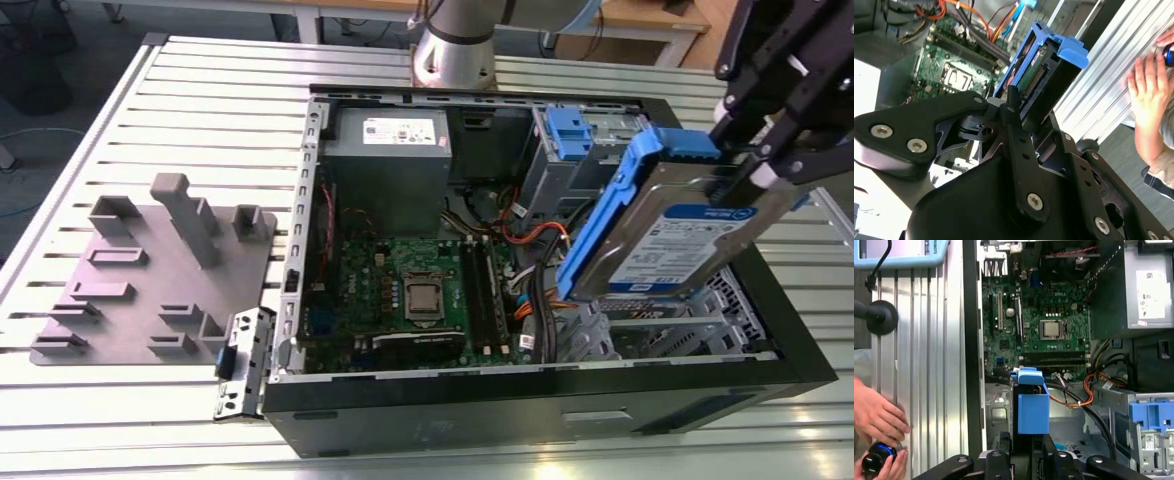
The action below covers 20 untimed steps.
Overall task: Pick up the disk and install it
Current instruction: 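Insert the disk into the insertion slot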
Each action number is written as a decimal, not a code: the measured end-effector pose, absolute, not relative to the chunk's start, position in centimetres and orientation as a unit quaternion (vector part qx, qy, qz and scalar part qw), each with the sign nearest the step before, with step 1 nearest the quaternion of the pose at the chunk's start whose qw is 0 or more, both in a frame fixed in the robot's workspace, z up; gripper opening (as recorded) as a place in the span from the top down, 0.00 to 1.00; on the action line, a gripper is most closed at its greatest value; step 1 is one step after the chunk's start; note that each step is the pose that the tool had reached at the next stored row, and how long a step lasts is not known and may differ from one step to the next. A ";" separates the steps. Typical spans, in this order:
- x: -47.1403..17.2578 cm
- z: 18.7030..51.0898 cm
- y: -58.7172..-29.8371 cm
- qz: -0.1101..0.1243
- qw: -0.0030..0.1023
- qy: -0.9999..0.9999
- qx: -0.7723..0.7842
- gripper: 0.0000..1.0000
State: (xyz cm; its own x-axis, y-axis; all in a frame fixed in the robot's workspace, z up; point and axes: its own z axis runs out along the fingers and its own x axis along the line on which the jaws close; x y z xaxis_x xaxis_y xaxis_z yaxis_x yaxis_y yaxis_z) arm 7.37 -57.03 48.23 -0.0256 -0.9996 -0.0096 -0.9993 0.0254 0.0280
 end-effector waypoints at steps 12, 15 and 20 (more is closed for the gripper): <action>10.9 47.4 -57.0 -0.014 0.007 -0.716 0.698 0.65; 11.6 47.2 -57.0 -0.014 0.007 -0.716 0.698 0.65; 12.0 47.0 -57.0 -0.014 0.006 -0.716 0.698 0.65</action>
